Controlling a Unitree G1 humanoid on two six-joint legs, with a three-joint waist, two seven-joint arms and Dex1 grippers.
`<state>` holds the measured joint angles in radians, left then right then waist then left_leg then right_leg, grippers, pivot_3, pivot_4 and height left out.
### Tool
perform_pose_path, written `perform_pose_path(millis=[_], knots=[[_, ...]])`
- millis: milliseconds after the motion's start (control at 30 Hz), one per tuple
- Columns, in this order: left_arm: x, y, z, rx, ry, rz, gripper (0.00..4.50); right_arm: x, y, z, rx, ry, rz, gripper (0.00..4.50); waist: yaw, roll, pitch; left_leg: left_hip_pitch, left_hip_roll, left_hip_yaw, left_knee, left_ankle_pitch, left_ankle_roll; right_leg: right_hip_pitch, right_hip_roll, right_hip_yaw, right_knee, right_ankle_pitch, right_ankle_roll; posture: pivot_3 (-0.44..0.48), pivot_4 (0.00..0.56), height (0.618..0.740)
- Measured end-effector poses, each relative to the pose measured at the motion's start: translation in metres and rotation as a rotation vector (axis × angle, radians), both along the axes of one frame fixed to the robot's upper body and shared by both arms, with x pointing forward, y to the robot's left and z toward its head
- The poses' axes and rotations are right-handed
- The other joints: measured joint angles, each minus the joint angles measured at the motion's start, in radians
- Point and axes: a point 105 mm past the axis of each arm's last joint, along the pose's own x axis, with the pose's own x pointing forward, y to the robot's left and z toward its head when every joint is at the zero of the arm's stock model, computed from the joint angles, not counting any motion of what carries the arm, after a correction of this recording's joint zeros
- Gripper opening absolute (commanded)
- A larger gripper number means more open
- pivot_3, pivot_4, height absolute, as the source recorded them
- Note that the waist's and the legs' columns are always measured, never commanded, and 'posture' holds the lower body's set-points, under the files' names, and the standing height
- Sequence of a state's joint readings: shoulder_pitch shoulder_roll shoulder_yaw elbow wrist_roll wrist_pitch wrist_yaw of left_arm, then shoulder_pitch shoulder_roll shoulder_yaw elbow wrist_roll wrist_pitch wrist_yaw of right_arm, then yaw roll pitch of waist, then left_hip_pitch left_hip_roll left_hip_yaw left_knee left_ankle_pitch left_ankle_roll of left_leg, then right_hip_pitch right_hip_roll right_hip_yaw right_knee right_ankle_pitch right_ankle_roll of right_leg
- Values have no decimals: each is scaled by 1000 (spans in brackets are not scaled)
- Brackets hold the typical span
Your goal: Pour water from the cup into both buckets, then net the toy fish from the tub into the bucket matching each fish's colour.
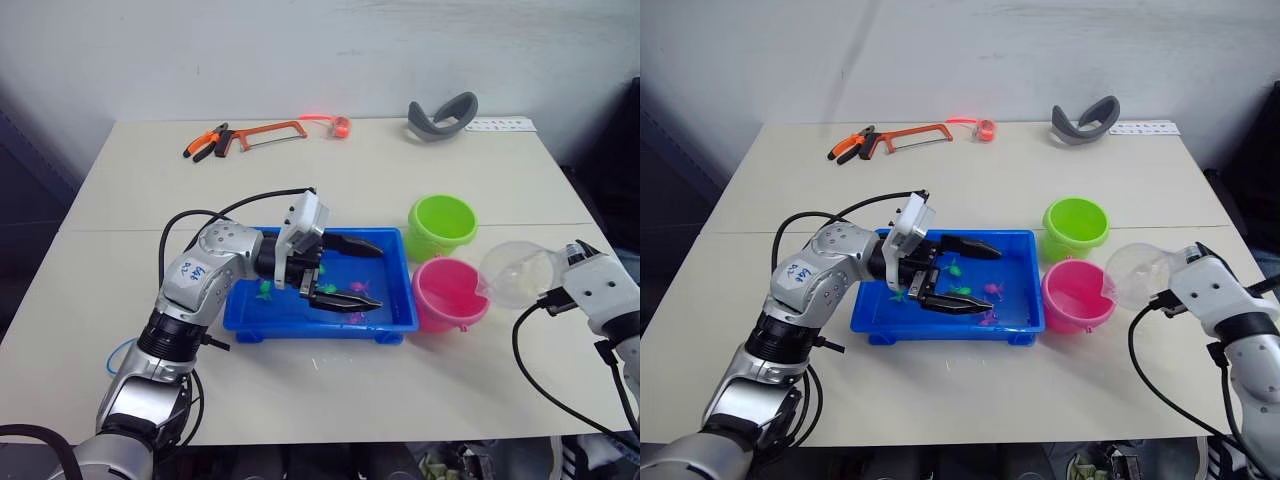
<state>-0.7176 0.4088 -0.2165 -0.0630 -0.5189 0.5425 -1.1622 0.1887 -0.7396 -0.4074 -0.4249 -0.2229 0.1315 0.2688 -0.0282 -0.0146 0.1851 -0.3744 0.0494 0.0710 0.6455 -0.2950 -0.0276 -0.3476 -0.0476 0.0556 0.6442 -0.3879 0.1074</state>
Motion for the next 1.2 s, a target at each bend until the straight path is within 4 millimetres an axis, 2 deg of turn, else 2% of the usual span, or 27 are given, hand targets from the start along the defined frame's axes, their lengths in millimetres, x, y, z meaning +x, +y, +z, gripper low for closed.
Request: perform_pose_path(millis=[267, 433, 533, 733, 967, 1067, 1200], knots=[[1, 0, -1, 4, -3, 4, 4500, 12, 23, 21, -298, -63, 61, 20, 1, 0, 0, 0, 0, 1, 1, 0, 0, -1, 0, 1, 1, 0, 0, 0, 150, 740], [0, -1, 0, 2, -3, 4, 4500, 14, 29, 28, -334, -94, 72, 20, 1, 0, 0, 0, 0, 1, 1, 0, 0, -1, 0, 1, 2, 0, 0, 0, 150, 740], [1, -1, 0, 2, -4, 4, 4500, 15, 28, 24, -256, -87, 64, 20, 1, 0, 0, 0, 1, 1, 1, 0, 0, -1, 0, 1, 2, 0, 0, 0, 150, 740], [1, -1, 0, -2, -13, 6, 4500, 14, 17, 7, 31, -35, 45, 20, 1, -1, 0, 0, 2, 2, 2, 0, 0, -1, 0, 1, 3, 0, 0, 0, 150, 740], [4, 0, -1, -6, -3, 20, 4500, 11, -2, -4, 300, -29, -39, 20, 1, -1, 0, 0, 2, 2, 2, 0, 0, -2, 0, 2, 4, 0, 0, 0, 150, 740], [15, -2, -1, -46, 29, 75, 4500, 18, -8, 5, 408, -55, -54, 20, -1, -1, 0, 0, 2, 6, 3, 0, 0, -5, 0, 5, 8, 0, 0, 0, 150, 740], [24, -6, 4, -78, 24, 120, 4500, 33, -14, 22, 439, -96, -56, 20, -1, -1, 0, -1, 2, 8, 3, 0, 0, -8, 1, 6, 10, 0, 0, 0, 150, 740]])
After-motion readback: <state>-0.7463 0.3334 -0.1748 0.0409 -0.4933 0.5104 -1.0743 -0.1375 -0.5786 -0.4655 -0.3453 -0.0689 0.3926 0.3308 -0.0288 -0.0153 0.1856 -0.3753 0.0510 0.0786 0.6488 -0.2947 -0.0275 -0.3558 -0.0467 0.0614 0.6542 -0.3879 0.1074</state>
